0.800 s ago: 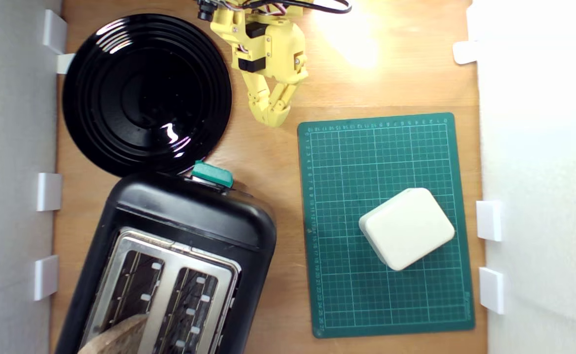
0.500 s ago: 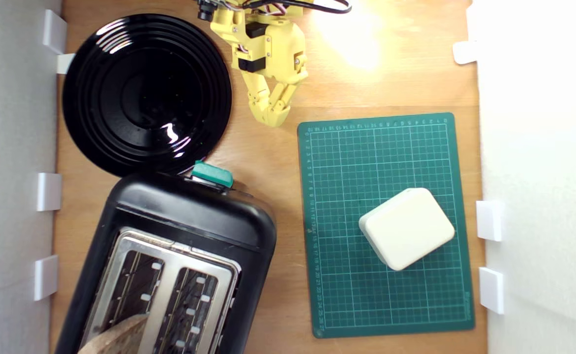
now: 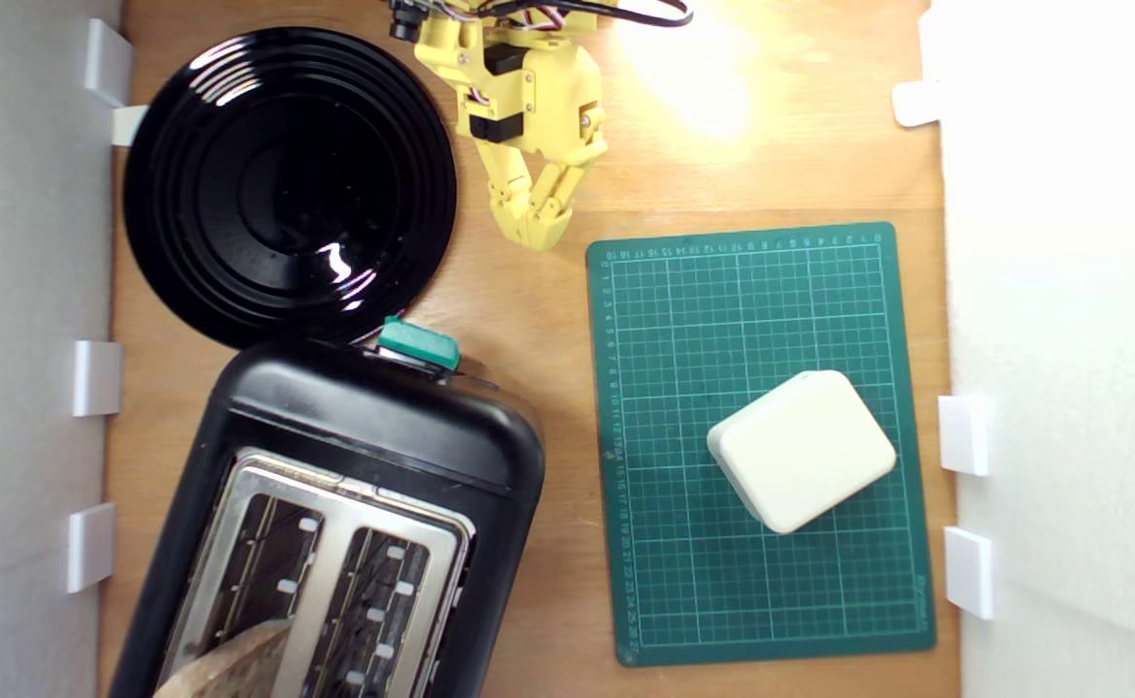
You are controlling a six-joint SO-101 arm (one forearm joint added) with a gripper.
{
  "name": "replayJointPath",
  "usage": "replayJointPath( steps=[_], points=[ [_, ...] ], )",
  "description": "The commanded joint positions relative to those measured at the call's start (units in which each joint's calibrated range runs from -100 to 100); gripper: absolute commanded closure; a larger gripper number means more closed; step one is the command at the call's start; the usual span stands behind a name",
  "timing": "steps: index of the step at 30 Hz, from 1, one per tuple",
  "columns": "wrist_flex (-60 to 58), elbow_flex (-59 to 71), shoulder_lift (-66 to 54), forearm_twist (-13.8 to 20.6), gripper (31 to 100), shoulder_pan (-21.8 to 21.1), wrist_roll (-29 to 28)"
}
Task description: Start toaster
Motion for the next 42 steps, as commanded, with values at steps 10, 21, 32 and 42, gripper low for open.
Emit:
replayJointPath(
  steps=[10,21,32,42],
  points=[
    [0.0,0.3,-0.6,0.6,98.9,0.2,0.2],
    [0.0,0.3,-0.6,0.6,98.9,0.2,0.2],
    [0.0,0.3,-0.6,0.6,98.9,0.2,0.2],
    [0.0,0.3,-0.6,0.1,98.9,0.1,0.2]
  ],
)
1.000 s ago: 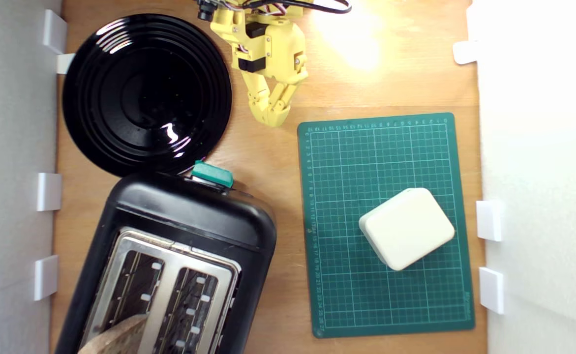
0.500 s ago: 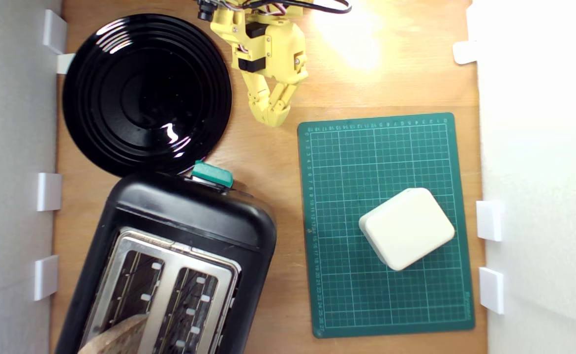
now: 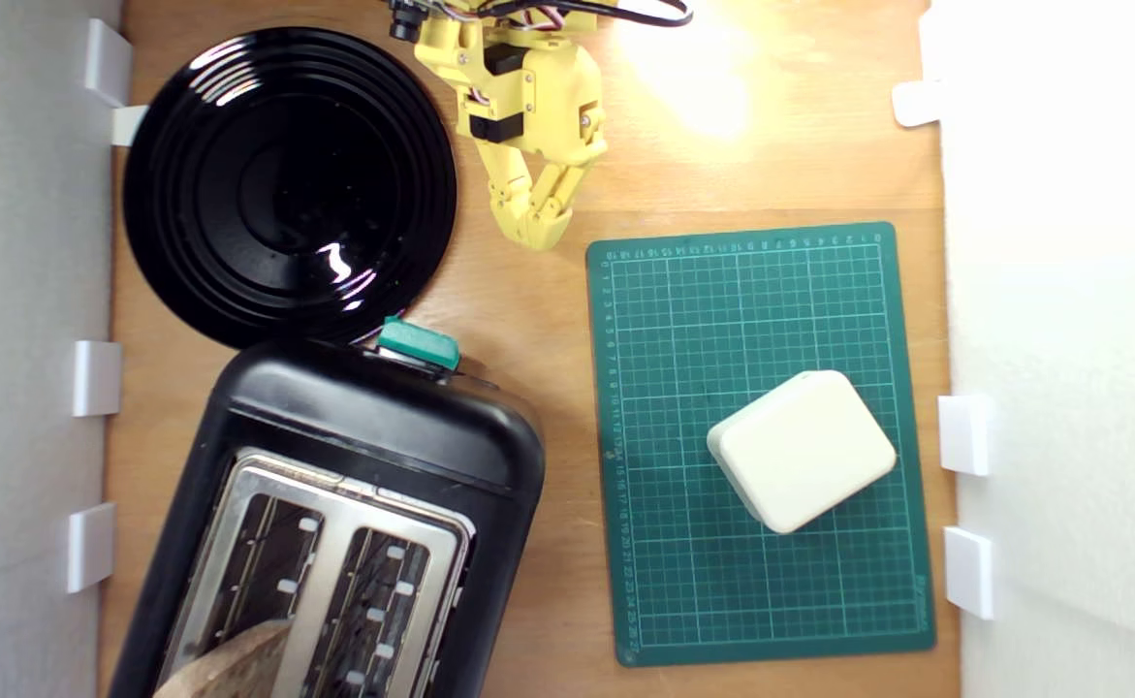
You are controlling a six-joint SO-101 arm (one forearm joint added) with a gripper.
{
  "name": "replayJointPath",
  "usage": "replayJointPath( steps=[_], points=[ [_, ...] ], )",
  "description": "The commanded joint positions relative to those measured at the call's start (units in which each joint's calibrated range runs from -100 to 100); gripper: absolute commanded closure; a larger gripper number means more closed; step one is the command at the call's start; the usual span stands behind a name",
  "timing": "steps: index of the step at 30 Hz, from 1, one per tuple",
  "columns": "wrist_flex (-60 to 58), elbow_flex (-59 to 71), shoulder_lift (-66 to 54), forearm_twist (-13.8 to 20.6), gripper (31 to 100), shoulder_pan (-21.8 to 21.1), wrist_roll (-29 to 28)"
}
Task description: Start toaster
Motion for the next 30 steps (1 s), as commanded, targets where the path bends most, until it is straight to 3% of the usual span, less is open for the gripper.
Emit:
replayJointPath(
  steps=[1,30],
  points=[
    [0.0,0.3,-0.5,0.1,98.9,0.1,0.2],
    [0.0,0.3,-0.8,0.7,98.9,0.5,0.6]
  ],
)
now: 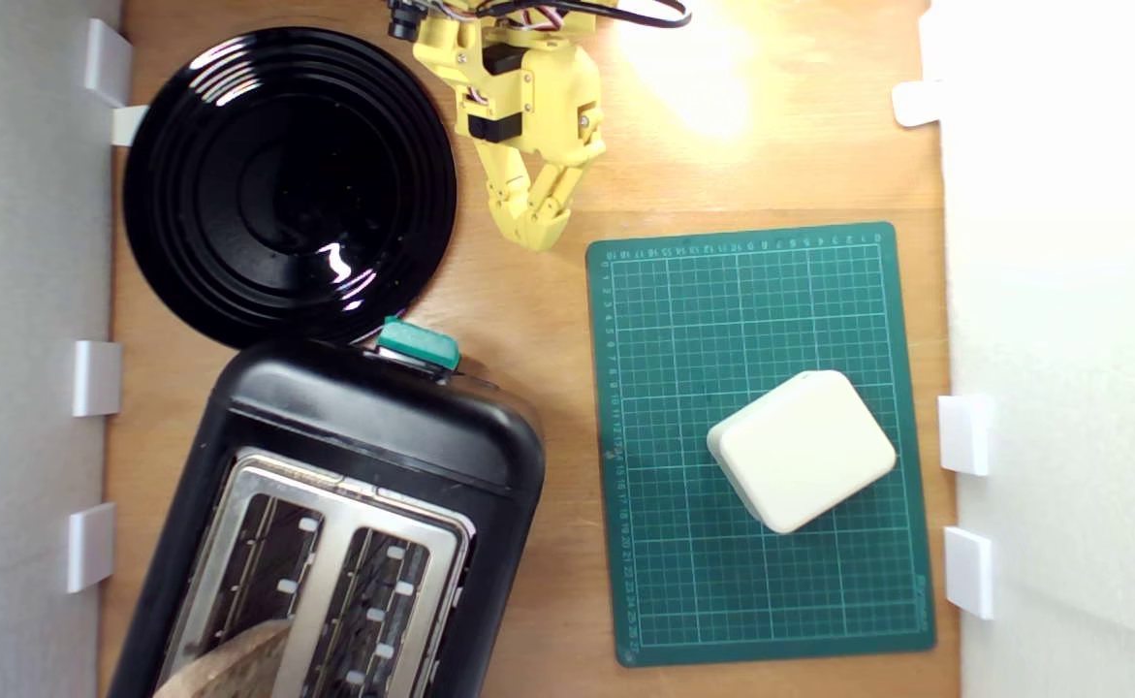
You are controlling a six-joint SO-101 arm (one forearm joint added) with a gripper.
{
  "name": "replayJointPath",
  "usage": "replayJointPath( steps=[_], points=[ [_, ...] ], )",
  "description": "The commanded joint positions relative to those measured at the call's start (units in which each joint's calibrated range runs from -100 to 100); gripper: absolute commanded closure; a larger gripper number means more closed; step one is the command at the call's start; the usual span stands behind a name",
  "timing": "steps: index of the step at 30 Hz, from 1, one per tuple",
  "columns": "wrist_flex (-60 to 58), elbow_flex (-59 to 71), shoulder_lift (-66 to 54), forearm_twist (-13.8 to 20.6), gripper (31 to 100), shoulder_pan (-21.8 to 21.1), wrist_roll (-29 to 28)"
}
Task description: Start toaster
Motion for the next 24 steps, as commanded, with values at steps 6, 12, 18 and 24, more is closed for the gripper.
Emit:
replayJointPath(
  steps=[6,12,18,24],
  points=[
    [-0.1,-0.7,-0.4,2.2,98.9,0.5,2.8],
    [0.0,-8.3,5.4,2.6,98.9,0.8,7.4],
    [0.0,-22.6,21.8,2.0,98.9,6.0,11.3],
    [-0.2,-39.3,38.2,2.1,98.9,12.0,16.2]
  ],
)
